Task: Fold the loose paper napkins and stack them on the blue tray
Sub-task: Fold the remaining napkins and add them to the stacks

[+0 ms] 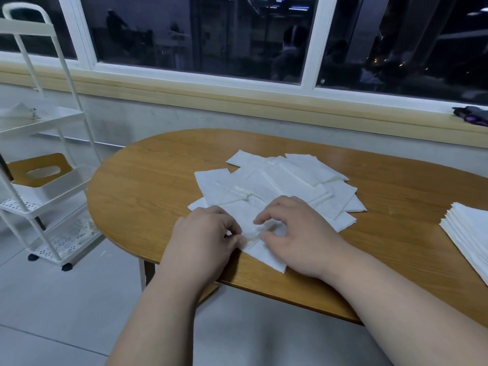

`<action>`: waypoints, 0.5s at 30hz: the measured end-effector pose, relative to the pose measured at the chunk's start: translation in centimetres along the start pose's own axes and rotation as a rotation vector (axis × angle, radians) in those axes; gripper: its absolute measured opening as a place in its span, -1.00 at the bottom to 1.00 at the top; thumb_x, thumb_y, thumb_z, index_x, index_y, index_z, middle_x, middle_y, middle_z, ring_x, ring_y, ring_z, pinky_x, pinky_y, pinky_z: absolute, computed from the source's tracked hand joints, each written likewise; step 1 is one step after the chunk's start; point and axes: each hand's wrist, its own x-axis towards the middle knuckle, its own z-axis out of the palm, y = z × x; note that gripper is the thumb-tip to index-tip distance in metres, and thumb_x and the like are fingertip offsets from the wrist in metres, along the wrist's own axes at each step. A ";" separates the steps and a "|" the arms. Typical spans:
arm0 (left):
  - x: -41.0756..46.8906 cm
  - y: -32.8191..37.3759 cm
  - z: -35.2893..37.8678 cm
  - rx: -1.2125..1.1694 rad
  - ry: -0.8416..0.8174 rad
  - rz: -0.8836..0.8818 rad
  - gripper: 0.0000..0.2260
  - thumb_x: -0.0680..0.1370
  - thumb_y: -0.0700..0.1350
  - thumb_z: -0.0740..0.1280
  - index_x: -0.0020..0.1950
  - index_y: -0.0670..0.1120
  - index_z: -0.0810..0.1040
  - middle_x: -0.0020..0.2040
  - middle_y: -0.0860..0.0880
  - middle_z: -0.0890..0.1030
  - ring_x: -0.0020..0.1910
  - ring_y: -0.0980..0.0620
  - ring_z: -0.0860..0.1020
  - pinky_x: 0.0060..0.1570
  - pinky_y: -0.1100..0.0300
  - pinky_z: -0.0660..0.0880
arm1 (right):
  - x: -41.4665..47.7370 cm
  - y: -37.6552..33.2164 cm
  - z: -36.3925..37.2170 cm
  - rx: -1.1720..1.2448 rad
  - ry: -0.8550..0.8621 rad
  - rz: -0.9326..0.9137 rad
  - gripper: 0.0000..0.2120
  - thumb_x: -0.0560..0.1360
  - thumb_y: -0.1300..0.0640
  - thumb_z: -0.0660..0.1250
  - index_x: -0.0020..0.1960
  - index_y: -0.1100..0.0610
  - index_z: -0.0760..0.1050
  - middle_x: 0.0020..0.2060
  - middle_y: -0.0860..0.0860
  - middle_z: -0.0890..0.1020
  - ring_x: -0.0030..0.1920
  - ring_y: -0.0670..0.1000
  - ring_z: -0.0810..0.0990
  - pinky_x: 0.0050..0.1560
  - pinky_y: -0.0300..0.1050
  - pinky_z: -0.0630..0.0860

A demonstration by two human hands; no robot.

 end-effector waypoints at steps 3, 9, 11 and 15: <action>0.1 -0.3 -0.1 -0.040 0.020 0.036 -0.81 0.50 0.08 0.43 -0.28 0.21 0.49 -0.14 0.20 0.54 -0.05 0.20 0.45 0.07 0.06 0.43 | 0.6 -0.1 0.5 0.040 -0.020 -0.015 -0.83 0.52 0.02 0.37 0.09 -0.17 0.58 0.04 -0.28 0.49 0.14 -0.28 0.35 0.10 -0.44 0.25; 0.3 -0.6 -0.1 -0.123 0.047 0.069 -0.83 0.47 0.15 0.44 -0.29 0.22 0.52 -0.17 0.21 0.53 -0.05 0.22 0.44 0.07 0.06 0.41 | 0.8 0.2 1.1 0.166 0.059 -0.039 -0.94 0.48 -0.02 0.45 -0.15 -0.18 0.62 -0.08 -0.26 0.56 0.12 -0.24 0.45 0.06 -0.44 0.30; 0.3 -0.7 0.1 -0.115 0.028 0.069 -0.81 0.46 0.17 0.44 -0.31 0.23 0.50 -0.16 0.21 0.53 -0.03 0.23 0.44 0.09 0.06 0.40 | 0.7 0.4 1.3 0.164 0.060 -0.035 -0.95 0.49 -0.02 0.45 -0.14 -0.15 0.65 -0.08 -0.28 0.56 0.11 -0.24 0.46 0.05 -0.43 0.31; 0.2 -1.0 0.1 -0.066 -0.002 0.078 -0.89 0.49 0.12 0.44 -0.20 0.24 0.55 -0.05 0.26 0.55 0.07 0.23 0.42 0.19 0.06 0.34 | 0.3 0.7 1.4 0.178 0.056 -0.030 -0.95 0.49 0.01 0.45 -0.15 -0.13 0.65 -0.11 -0.28 0.57 0.08 -0.23 0.48 0.04 -0.40 0.33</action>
